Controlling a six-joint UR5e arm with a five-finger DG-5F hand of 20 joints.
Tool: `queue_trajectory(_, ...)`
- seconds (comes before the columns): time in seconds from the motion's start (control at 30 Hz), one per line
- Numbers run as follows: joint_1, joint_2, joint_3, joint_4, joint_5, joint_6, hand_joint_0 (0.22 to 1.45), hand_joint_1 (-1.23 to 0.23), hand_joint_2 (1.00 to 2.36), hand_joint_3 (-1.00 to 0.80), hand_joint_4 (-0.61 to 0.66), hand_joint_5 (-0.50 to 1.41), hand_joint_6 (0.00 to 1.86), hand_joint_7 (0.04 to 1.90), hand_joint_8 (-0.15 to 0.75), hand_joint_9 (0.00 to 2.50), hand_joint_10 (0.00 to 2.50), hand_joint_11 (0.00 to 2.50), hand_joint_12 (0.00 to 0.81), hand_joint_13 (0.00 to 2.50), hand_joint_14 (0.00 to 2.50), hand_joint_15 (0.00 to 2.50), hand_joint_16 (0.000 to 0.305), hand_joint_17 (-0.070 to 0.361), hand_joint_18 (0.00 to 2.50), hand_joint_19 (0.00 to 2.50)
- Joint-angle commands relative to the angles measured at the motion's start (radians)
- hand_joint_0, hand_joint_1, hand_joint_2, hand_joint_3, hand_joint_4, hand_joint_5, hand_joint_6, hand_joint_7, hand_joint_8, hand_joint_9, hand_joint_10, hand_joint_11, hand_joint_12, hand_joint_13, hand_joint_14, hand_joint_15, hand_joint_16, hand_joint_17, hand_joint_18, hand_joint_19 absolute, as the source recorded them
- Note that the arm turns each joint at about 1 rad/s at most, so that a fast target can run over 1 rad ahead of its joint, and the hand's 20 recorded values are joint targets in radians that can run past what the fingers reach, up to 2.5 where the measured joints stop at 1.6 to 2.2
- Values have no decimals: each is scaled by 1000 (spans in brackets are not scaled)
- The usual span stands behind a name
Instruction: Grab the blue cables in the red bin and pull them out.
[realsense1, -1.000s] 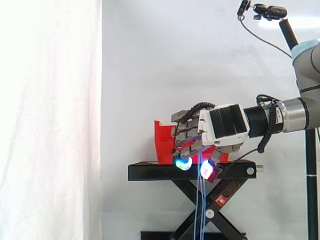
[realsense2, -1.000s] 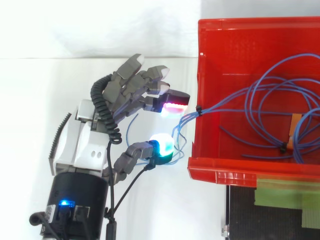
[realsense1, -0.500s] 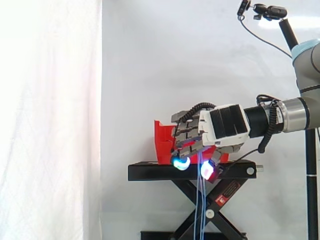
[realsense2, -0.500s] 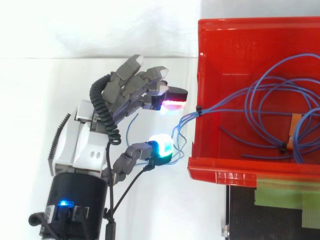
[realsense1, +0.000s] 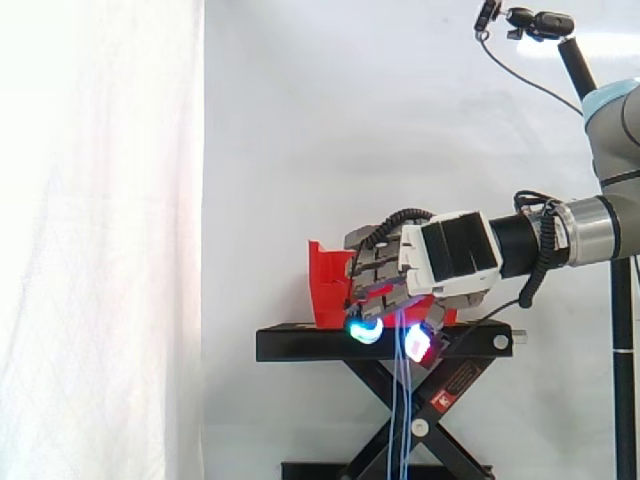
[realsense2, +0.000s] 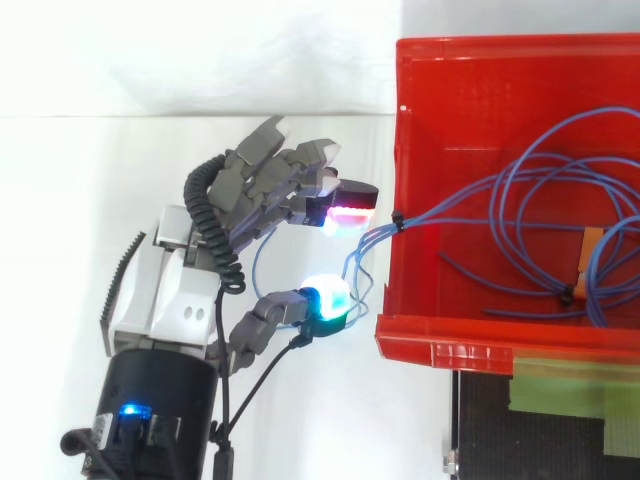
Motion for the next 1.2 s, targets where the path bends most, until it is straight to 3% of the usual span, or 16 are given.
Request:
queue_trajectory(0.0,0,1,2,0,0,-7,783,-852,1000,-1000,156,719,7,687,270,656,20,749,365,548,16,433,45,101,332,399)
queue_trajectory(0.67,-9,0,2,-23,-9,-21,792,-872,1000,-1000,127,763,0,793,271,670,20,754,364,556,16,431,45,101,342,407)
queue_trajectory(0.87,-11,0,2,-29,-15,-36,791,-876,1000,-1000,115,737,143,754,272,671,20,754,365,562,16,433,45,101,345,406)
queue_trajectory(1.17,-11,0,2,-20,-14,-39,789,-889,1000,-1000,104,719,216,735,272,678,20,759,365,571,16,431,45,101,355,404)
